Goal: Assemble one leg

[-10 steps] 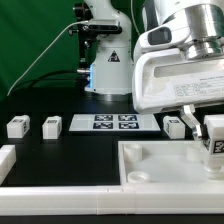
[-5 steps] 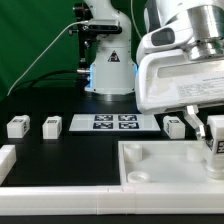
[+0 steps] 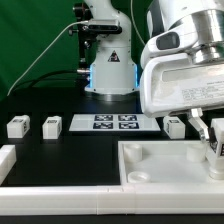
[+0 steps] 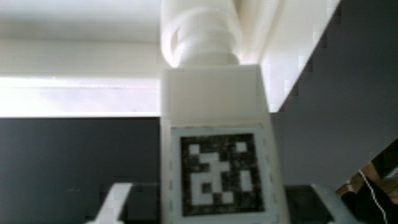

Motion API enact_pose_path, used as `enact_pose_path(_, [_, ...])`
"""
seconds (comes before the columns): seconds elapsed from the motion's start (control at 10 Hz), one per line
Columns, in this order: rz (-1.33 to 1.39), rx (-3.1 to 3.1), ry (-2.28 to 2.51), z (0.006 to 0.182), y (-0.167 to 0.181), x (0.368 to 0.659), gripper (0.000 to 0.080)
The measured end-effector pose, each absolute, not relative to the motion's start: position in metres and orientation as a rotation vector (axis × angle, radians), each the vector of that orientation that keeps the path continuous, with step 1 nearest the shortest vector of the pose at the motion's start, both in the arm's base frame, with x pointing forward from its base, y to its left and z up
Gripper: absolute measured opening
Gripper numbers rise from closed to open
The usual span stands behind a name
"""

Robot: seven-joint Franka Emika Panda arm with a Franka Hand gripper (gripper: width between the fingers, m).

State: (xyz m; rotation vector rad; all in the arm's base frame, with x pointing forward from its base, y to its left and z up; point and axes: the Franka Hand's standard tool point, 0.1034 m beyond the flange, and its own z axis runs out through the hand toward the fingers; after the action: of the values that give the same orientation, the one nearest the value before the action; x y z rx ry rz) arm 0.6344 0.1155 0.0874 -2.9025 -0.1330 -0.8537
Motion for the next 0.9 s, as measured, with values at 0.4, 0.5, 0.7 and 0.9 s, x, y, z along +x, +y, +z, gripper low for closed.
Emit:
enact_pose_path(0.4, [-0.933,-2.885,-0.129,0.0801,0.1156,0.6347,0.0294])
enact_pose_path(0.5, [-0.928,-2.886,-0.13,0.0798,0.1158,0.6349,0.0294])
enact_pose_path(0.7, [-0.943,-2.883,-0.13,0.0794,0.1161,0.6342,0.0294])
enact_pose_path(0.9, [-0.941,-2.883,-0.133,0.0786,0.1164,0.6335,0.0294])
